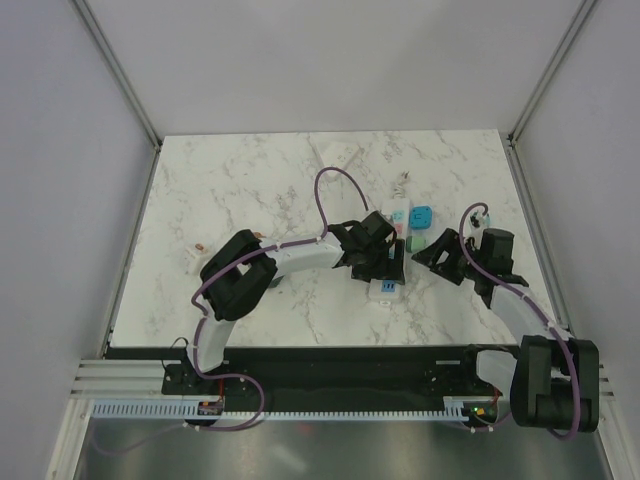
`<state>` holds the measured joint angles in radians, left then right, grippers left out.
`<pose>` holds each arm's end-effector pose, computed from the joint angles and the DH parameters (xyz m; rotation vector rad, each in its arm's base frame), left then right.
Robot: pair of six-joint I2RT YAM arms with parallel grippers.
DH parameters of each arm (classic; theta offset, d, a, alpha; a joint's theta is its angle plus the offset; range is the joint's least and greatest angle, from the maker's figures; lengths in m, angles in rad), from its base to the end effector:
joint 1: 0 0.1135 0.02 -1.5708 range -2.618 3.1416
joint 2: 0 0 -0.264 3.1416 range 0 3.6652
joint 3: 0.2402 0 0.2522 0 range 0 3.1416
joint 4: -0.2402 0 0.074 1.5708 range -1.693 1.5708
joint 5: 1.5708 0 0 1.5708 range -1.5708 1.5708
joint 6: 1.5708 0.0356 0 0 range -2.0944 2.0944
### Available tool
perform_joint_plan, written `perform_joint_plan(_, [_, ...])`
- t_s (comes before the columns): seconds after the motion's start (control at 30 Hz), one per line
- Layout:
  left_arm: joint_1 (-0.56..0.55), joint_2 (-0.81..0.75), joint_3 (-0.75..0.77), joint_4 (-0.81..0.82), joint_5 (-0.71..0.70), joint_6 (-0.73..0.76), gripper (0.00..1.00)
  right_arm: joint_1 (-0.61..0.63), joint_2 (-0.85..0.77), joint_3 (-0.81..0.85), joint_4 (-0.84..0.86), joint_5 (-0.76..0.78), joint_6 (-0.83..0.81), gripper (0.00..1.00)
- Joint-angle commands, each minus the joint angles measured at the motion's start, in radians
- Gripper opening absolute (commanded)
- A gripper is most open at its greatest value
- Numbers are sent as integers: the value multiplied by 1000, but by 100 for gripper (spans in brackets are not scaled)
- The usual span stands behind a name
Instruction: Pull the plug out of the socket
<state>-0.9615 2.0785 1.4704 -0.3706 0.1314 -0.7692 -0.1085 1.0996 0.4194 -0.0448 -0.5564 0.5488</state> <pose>0.2507 -0.3673 0.1628 0.3197 2.7380 -0.7576 0.2072 -0.0037 0.1722 0.4611 2.2653 0.8644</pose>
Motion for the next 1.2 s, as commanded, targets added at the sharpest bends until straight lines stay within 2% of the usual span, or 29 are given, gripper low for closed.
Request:
perform_joint_plan(0.0, [12, 55, -73, -117, -59, 8, 2, 1, 60, -2, 173, -31, 43, 81])
perform_joint_plan(0.17, [10, 40, -87, -113, -62, 7, 2, 1, 189, 7, 316, -71, 115, 81])
perform_joint_plan(0.33, [9, 35, -93, -116, -61, 4, 2, 0, 250, 32, 439, -88, 174, 77])
perform_joint_plan(0.77, [9, 29, -110, -100, -47, -8, 2, 1, 347, 32, 526, -96, 180, 66])
perform_joint_plan(0.83, [9, 32, -110, -97, -41, -10, 2, 1, 353, 33, 534, -94, 180, 61])
perform_joint_plan(0.93, [10, 35, -110, -93, -29, -10, 2, -5, 361, 42, 519, -71, 165, 44])
perform_joint_plan(0.97, [9, 37, -113, -91, -27, -12, 2, -8, 362, 44, 513, -68, 163, 33])
perform_joint_plan(1.0, [9, 35, -113, -91, -29, -12, 2, -16, 365, 42, 513, -65, 161, 30])
perform_joint_plan(1.1, [10, 34, -120, -91, -29, -21, 2, -42, 373, 39, 504, -68, 166, 12])
perform_joint_plan(1.13, [9, 32, -125, -90, -30, -25, 2, -48, 375, 39, 499, -69, 166, 2])
perform_joint_plan(1.17, [9, 31, -127, -90, -30, -34, 2, -54, 373, 36, 494, -69, 166, 0])
